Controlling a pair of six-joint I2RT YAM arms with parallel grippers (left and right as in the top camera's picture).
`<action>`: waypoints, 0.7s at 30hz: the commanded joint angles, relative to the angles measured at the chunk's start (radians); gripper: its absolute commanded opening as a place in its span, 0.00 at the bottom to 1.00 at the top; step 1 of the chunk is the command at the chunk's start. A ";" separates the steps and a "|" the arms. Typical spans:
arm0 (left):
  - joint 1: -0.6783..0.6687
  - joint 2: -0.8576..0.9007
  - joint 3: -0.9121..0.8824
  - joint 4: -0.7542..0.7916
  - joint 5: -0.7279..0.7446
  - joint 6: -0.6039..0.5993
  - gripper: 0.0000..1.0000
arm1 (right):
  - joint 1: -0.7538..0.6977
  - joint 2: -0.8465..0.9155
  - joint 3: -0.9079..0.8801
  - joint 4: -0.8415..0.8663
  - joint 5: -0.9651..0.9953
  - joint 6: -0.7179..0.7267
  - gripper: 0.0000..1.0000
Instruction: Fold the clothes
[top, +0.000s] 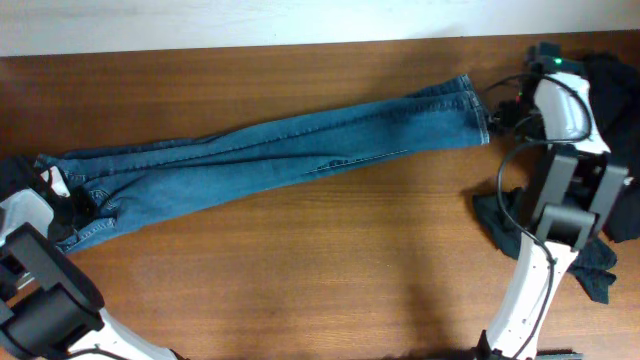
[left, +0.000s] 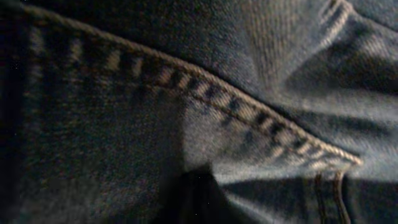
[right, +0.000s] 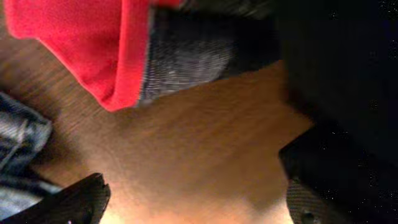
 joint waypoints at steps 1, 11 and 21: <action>0.022 -0.059 0.012 -0.028 0.017 -0.012 0.23 | 0.016 -0.144 0.000 0.010 -0.064 -0.139 0.99; 0.019 -0.276 0.075 -0.134 0.283 -0.020 0.46 | 0.004 -0.131 -0.006 -0.012 -0.395 -0.176 0.99; -0.085 -0.513 0.076 -0.190 0.381 -0.020 0.48 | -0.002 -0.008 -0.006 0.049 -0.573 -0.423 0.99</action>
